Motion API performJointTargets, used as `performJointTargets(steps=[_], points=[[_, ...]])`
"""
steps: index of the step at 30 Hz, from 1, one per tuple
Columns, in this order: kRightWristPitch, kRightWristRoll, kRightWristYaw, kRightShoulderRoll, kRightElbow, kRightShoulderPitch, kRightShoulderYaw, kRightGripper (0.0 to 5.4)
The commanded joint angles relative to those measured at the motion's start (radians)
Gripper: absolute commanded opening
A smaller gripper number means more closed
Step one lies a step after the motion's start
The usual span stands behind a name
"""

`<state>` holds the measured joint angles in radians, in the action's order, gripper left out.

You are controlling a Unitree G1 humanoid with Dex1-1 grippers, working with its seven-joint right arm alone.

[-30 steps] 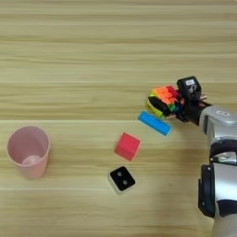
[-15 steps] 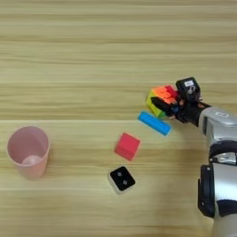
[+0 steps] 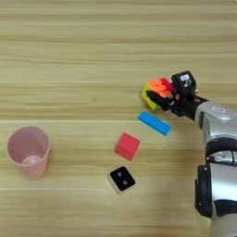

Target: Move the objects on the table

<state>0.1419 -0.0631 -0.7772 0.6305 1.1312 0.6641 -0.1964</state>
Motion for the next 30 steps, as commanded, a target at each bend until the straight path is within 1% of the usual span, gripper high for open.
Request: performJointTargets(steps=[1,6,11,17,24,30], points=[[0.015,-0.038,-0.005,0.038,-0.142,0.064,-0.020,3.34],[-0.023,-0.063,-0.034,0.013,-0.297,0.010,-0.019,3.34],[-0.085,-0.092,-0.066,-0.028,-0.508,-0.075,0.003,3.34],[-0.158,-0.118,-0.100,-0.056,-0.722,-0.173,0.032,3.34],[-0.207,-0.141,-0.134,-0.064,-0.884,-0.251,0.059,3.34],[-0.215,-0.155,-0.171,-0.065,-0.962,-0.302,0.084,3.34]])
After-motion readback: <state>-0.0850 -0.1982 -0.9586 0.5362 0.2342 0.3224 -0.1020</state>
